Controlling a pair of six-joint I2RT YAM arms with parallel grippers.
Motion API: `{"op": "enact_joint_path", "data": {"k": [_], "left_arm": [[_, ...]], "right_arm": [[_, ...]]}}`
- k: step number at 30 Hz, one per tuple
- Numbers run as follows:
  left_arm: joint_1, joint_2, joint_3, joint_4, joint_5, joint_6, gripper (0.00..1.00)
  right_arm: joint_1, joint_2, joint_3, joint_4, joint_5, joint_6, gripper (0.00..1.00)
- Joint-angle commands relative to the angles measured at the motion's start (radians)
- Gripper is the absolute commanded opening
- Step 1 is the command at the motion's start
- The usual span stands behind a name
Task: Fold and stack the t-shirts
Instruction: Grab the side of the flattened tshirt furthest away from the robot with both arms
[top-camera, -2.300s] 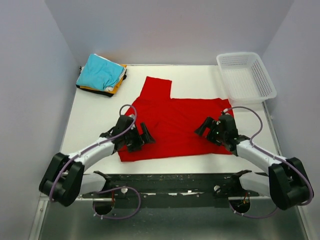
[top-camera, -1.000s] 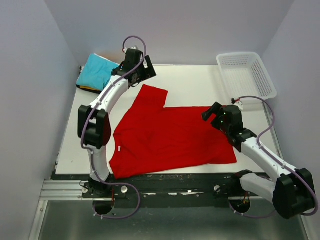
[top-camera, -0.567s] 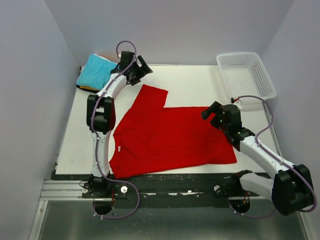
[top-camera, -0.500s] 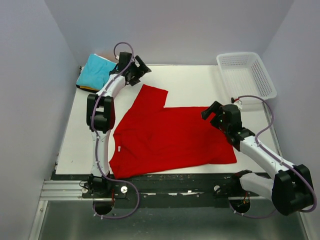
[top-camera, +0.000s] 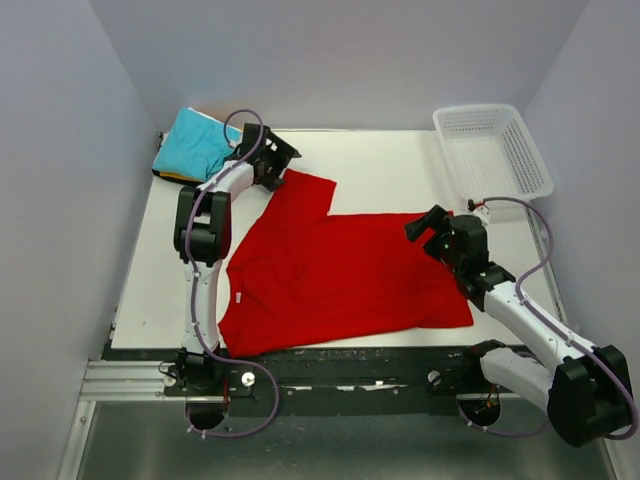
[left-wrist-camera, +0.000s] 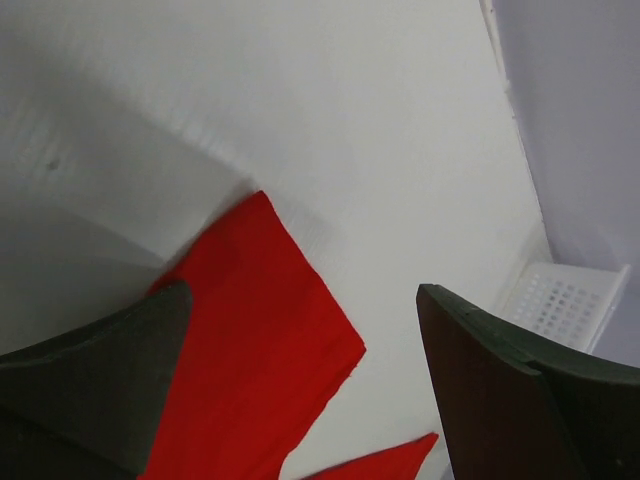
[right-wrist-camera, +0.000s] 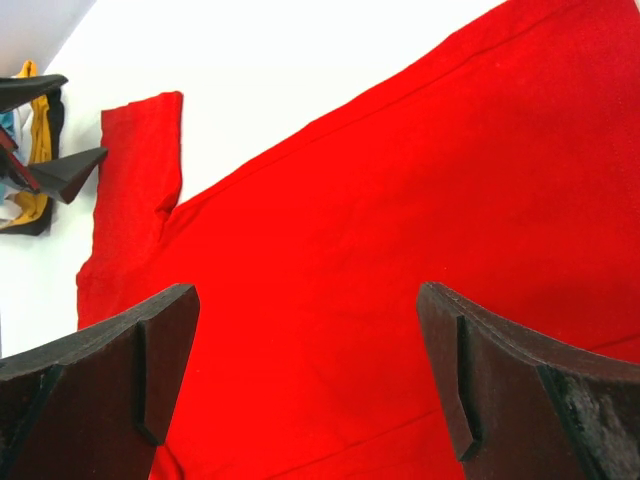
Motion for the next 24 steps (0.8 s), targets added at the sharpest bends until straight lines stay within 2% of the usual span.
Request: {"op": "enact_joint_path", "data": {"k": [1,8,13,18,24], "left_arm": [[-0.001,-0.070,-0.032,-0.052,-0.065,-0.046,0.98],[-0.010,-0.065,-0.003,-0.151,-0.073,-0.001,0.99],[-0.040,-0.066,0.056,-0.333,-0.192,0.027,0.99],[-0.045,-0.059,0.068,-0.350,-0.127,0.050,0.99],[-0.076,-0.038,0.125,-0.450,-0.114,0.111,0.99]], "right_arm": [[-0.002,-0.033,-0.019,0.019,-0.016,0.016,1.00],[-0.001,0.017,-0.003,0.061,-0.023,0.004,1.00],[-0.002,0.053,0.012,0.077,-0.045,0.001,1.00],[-0.001,0.053,0.001,0.079,-0.044,-0.002,1.00],[-0.001,0.025,-0.011,0.071,-0.029,-0.003,1.00]]}}
